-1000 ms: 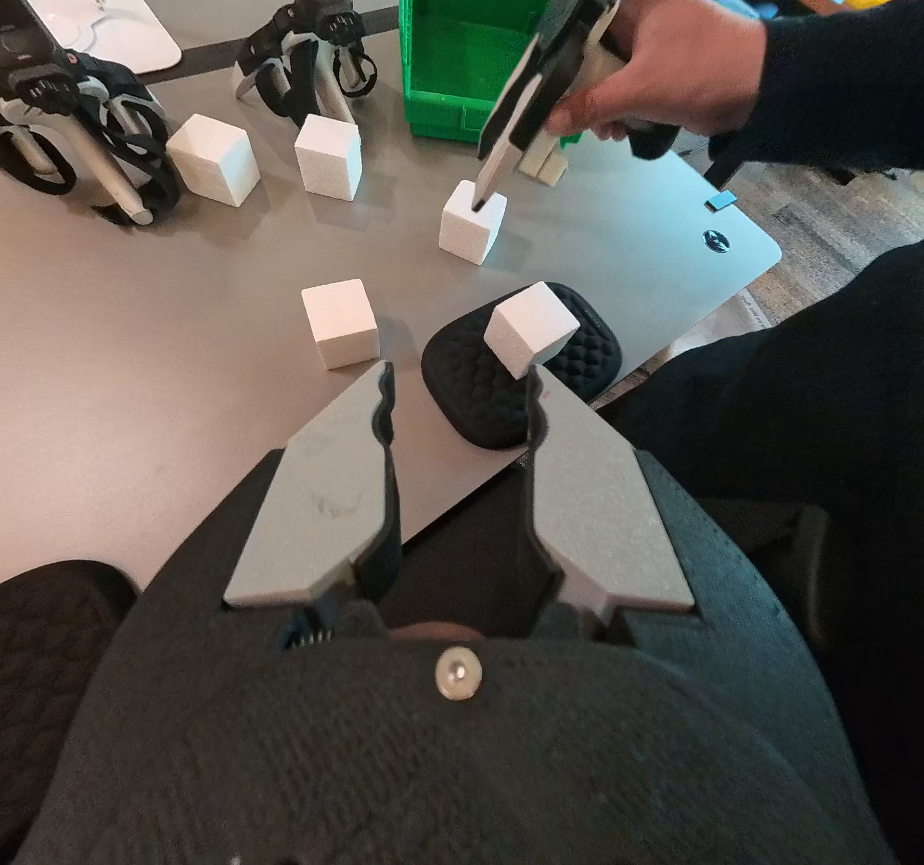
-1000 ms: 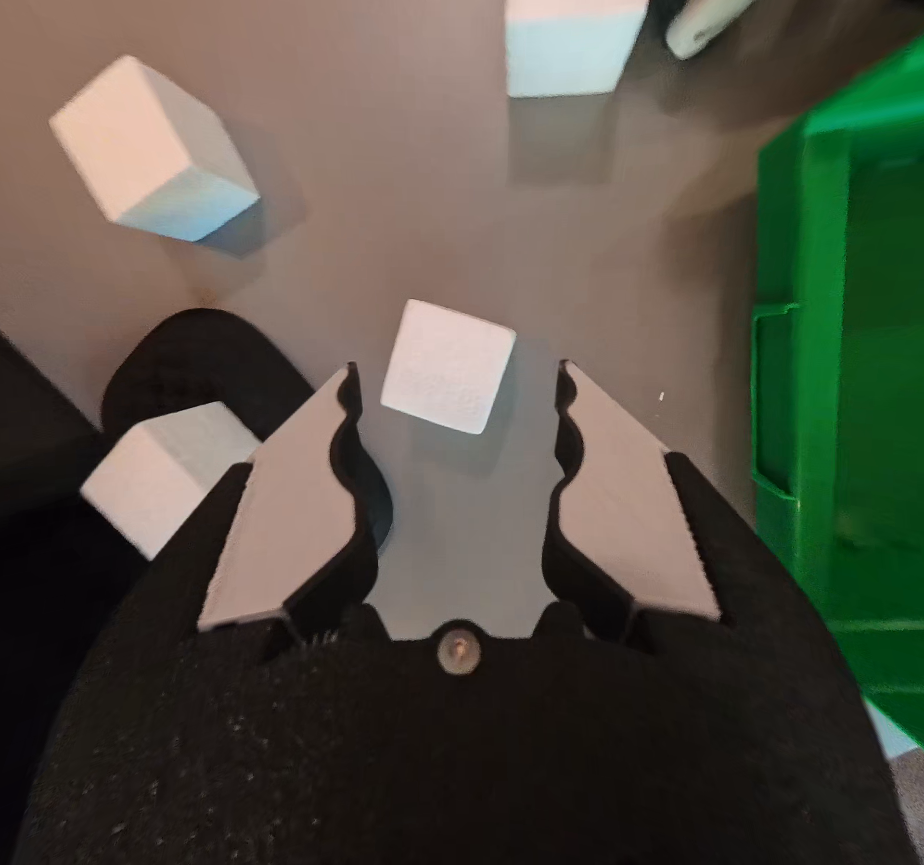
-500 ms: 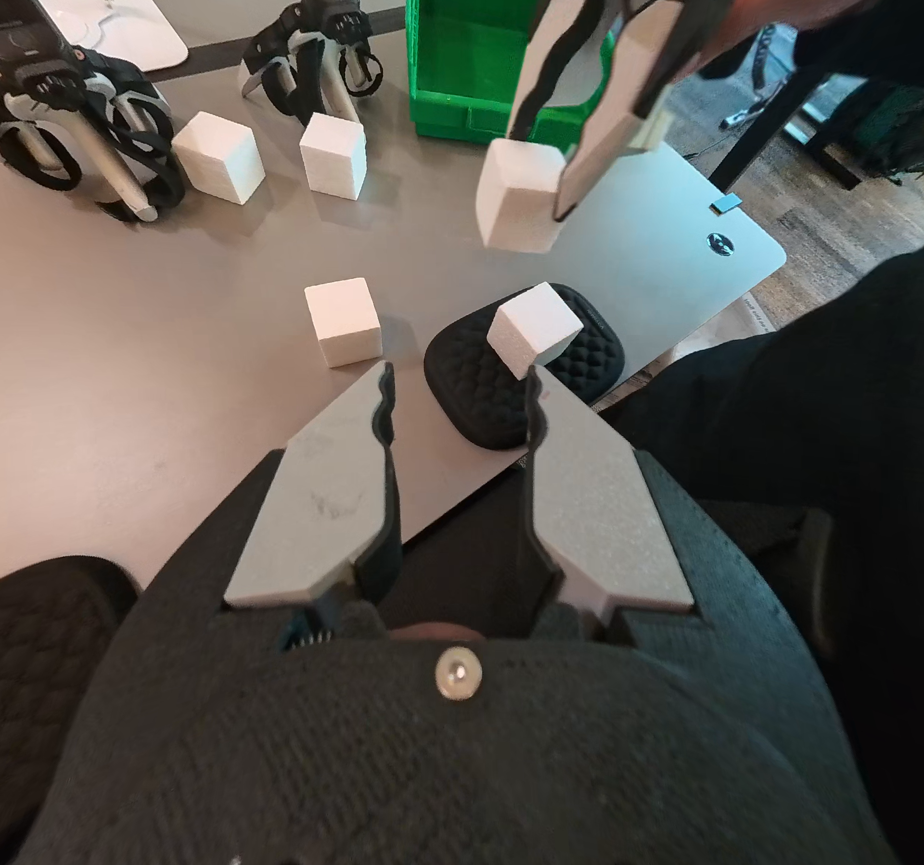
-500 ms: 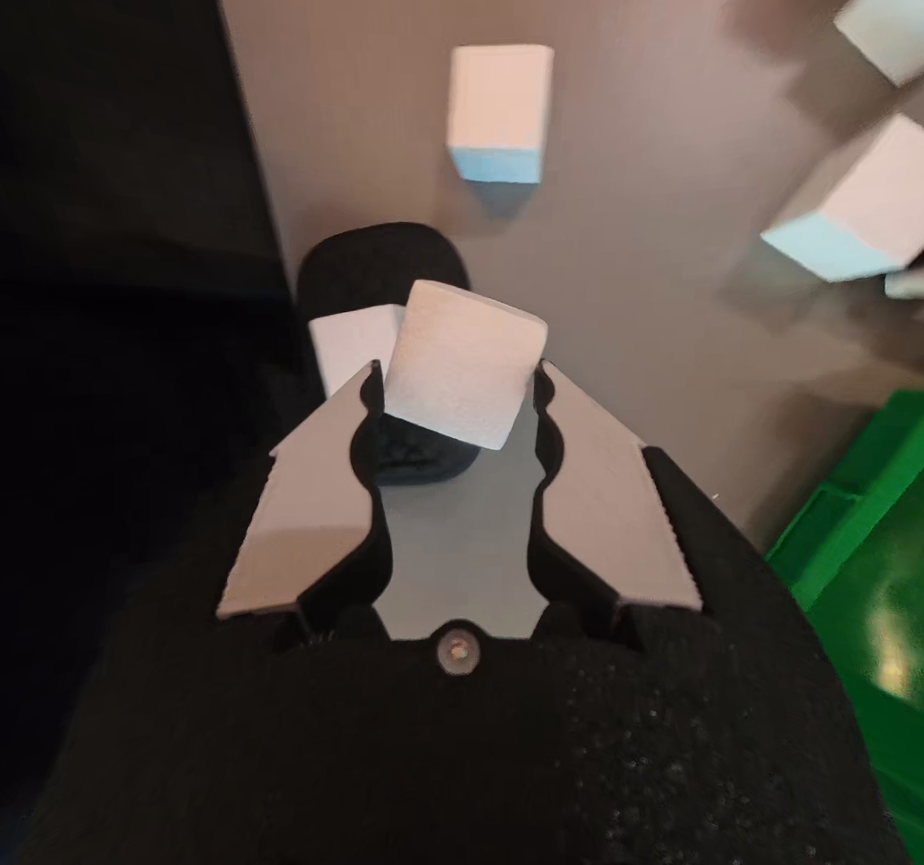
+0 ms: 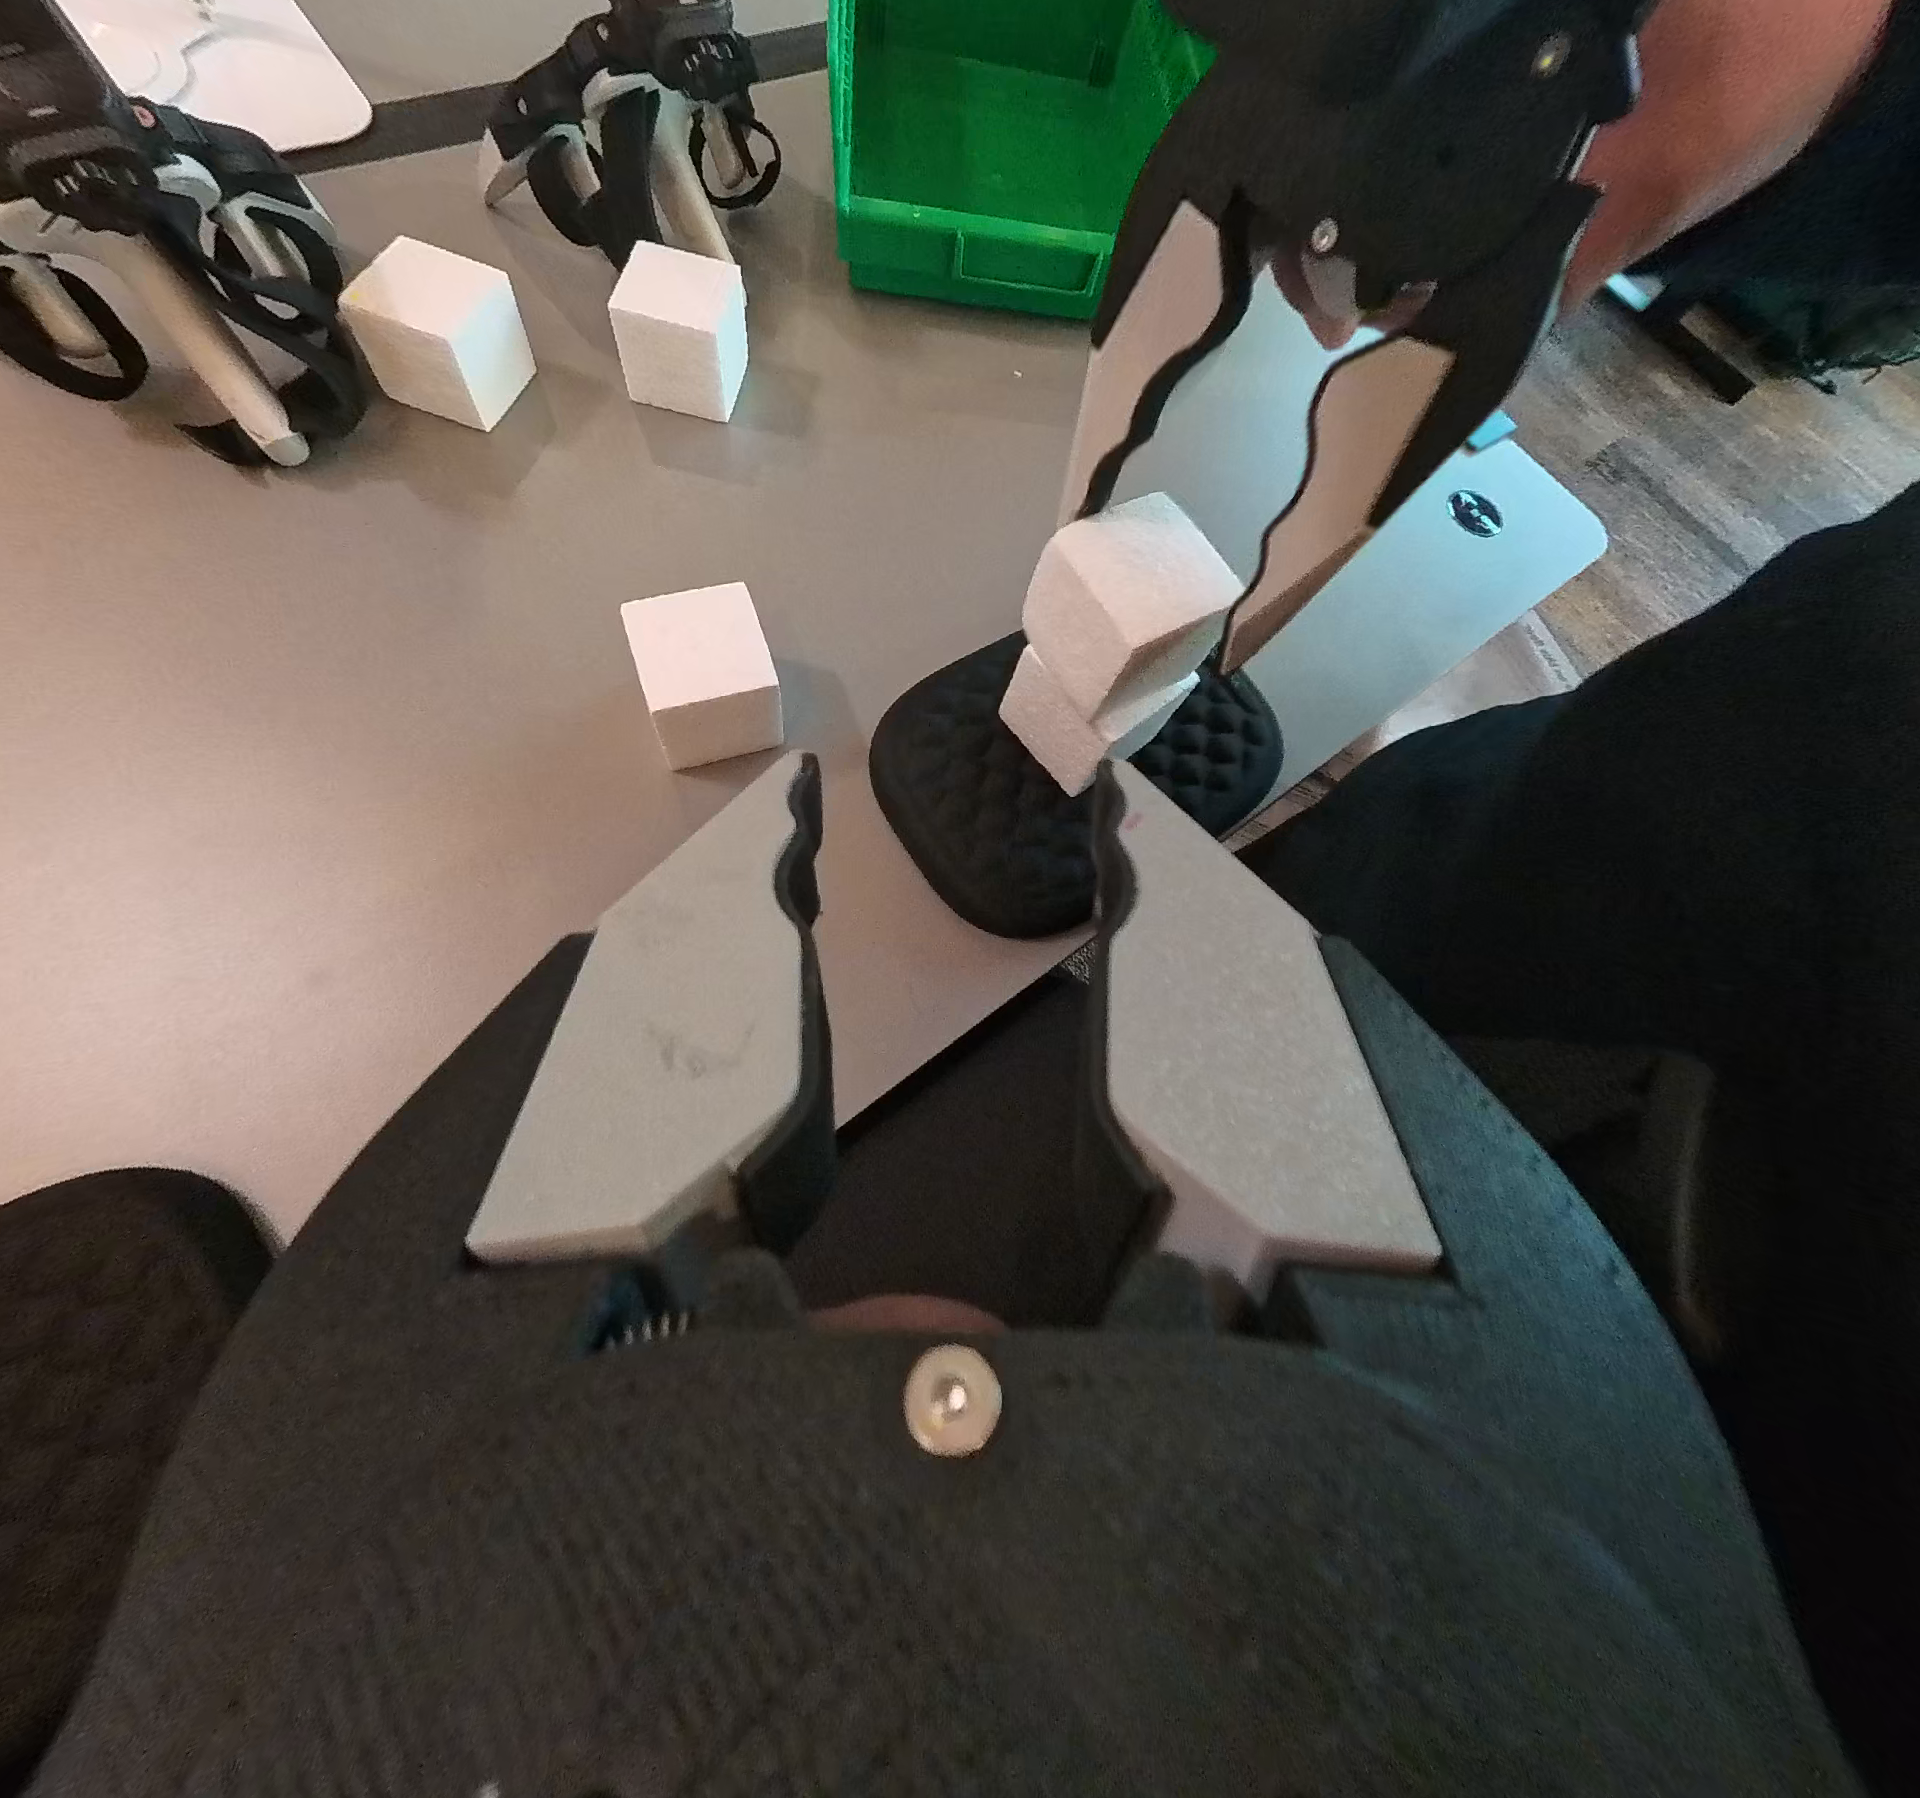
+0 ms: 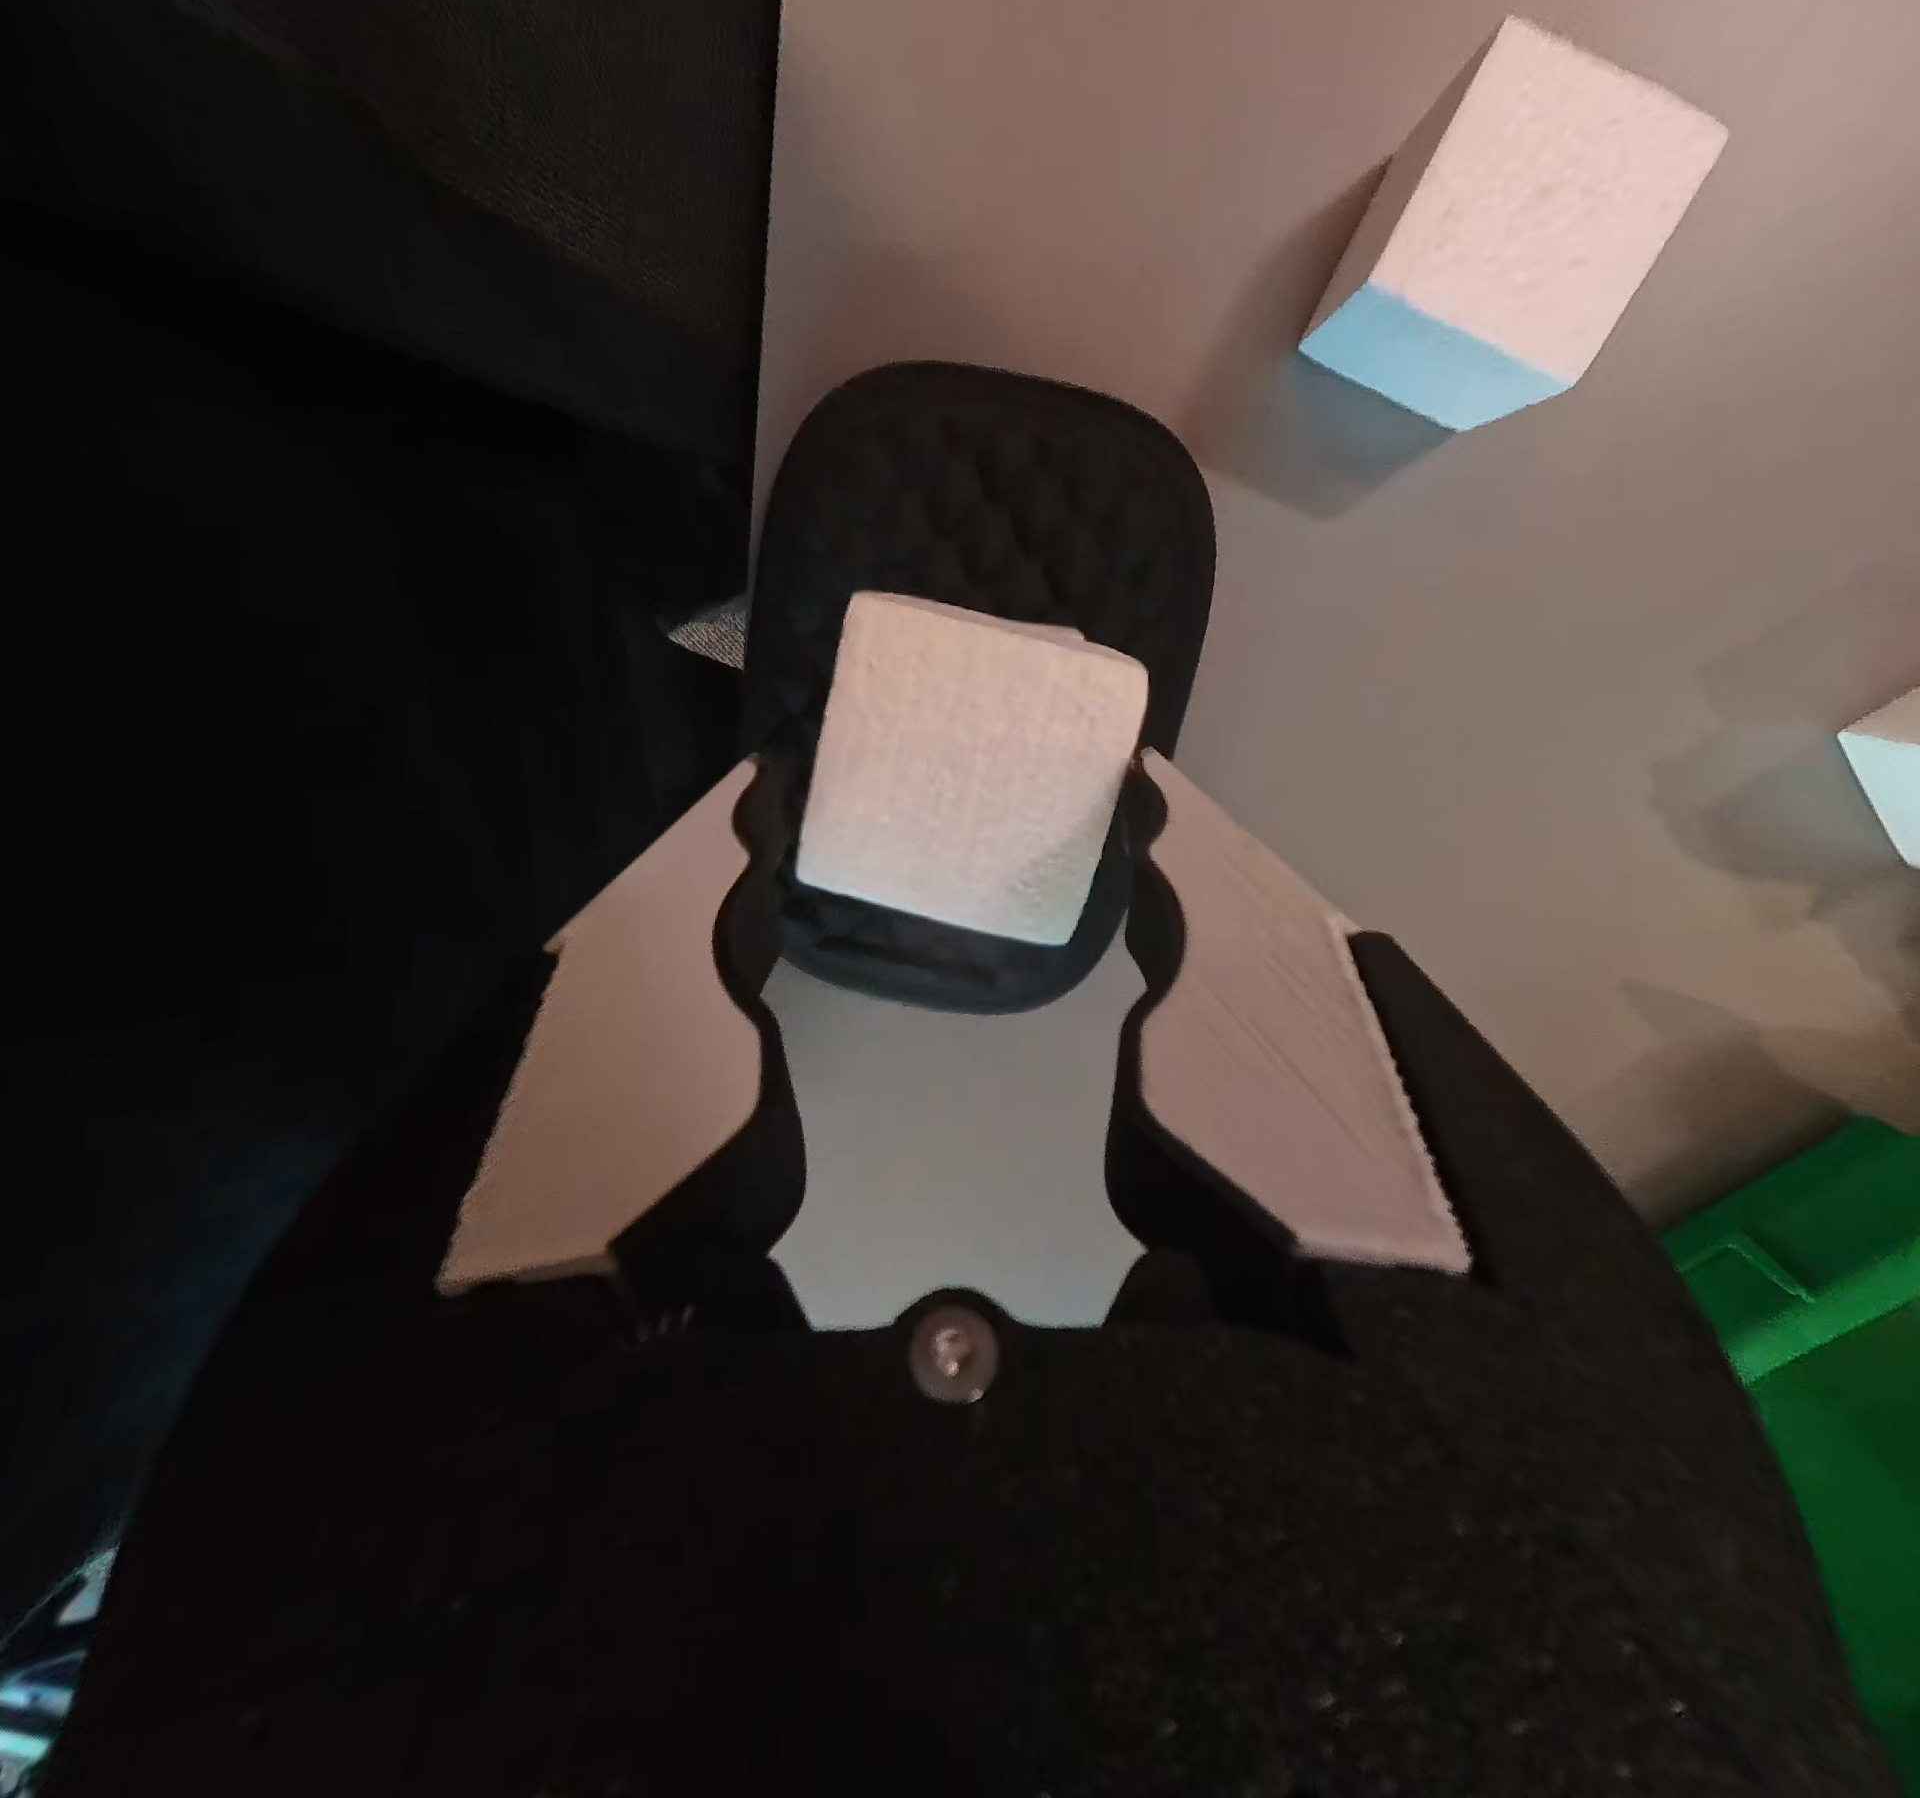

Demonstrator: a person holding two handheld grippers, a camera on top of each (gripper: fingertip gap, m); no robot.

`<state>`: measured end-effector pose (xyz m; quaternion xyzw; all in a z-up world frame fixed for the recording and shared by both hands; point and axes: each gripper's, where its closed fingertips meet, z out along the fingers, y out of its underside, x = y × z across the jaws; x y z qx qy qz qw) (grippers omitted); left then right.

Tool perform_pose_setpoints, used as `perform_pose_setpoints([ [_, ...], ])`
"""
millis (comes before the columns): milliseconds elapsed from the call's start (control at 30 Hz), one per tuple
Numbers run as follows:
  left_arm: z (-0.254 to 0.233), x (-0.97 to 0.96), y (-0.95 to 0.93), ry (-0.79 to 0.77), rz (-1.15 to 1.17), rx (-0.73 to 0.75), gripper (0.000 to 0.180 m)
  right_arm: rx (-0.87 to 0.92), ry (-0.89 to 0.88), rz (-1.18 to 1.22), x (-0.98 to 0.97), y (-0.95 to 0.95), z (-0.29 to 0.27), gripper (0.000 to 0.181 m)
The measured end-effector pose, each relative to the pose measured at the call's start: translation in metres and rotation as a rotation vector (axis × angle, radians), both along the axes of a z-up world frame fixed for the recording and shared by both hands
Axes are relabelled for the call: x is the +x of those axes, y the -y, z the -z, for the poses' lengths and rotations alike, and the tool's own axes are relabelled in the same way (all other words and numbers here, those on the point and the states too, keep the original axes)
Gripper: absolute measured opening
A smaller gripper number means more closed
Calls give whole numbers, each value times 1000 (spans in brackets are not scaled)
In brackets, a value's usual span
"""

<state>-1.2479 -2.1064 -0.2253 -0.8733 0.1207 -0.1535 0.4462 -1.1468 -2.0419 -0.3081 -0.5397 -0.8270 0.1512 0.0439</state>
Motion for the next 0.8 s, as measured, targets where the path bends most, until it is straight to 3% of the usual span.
perform_pose_setpoints([
  [333, -1, -3, 0, -2, -24, 9, 50, -130, 18, 29, -4, -1, -13, 66],
  [800, 0, -1, -1, 12, -9, 2, 49, -99, 45, -43, 2, 8, -2, 58],
])
